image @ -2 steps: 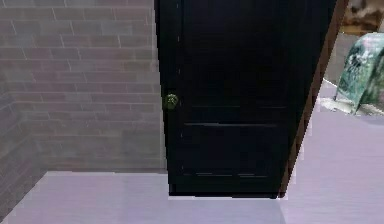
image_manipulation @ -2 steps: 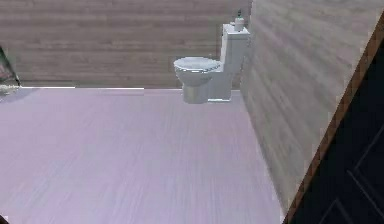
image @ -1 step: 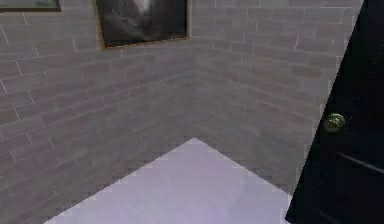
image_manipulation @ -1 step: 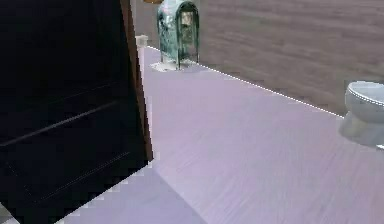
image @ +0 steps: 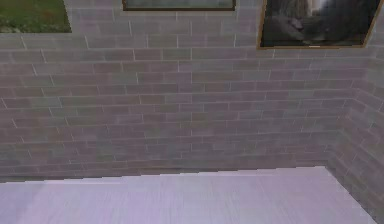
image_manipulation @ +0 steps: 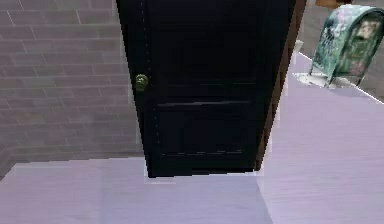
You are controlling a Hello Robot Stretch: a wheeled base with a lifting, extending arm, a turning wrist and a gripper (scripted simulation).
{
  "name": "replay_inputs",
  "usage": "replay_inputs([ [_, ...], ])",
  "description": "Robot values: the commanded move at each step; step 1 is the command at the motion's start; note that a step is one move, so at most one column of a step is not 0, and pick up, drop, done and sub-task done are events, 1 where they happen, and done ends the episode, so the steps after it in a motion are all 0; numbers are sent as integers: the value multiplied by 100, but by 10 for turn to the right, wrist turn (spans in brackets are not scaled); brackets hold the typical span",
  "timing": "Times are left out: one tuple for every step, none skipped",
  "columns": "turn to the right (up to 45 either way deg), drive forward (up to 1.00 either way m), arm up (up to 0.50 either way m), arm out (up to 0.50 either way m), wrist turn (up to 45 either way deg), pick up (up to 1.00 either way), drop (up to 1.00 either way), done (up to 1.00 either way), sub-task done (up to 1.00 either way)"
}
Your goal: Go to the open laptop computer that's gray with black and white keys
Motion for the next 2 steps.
replay_inputs([
  [0,35,0,0,0,0,0,0,0],
  [-450,0,0,0,0,0,0,0,0],
])
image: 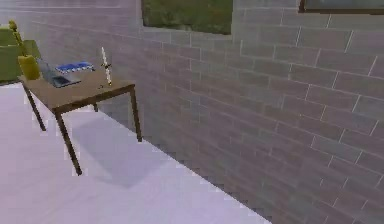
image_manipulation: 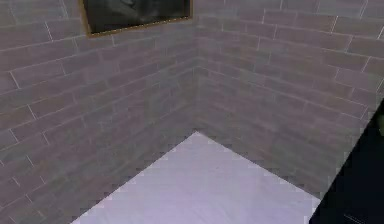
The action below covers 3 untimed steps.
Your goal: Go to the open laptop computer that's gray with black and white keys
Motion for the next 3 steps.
replay_inputs([
  [0,75,0,0,0,0,0,0,0],
  [-450,0,0,0,0,0,0,0,0],
  [-30,0,0,0,0,0,0,0,0],
])
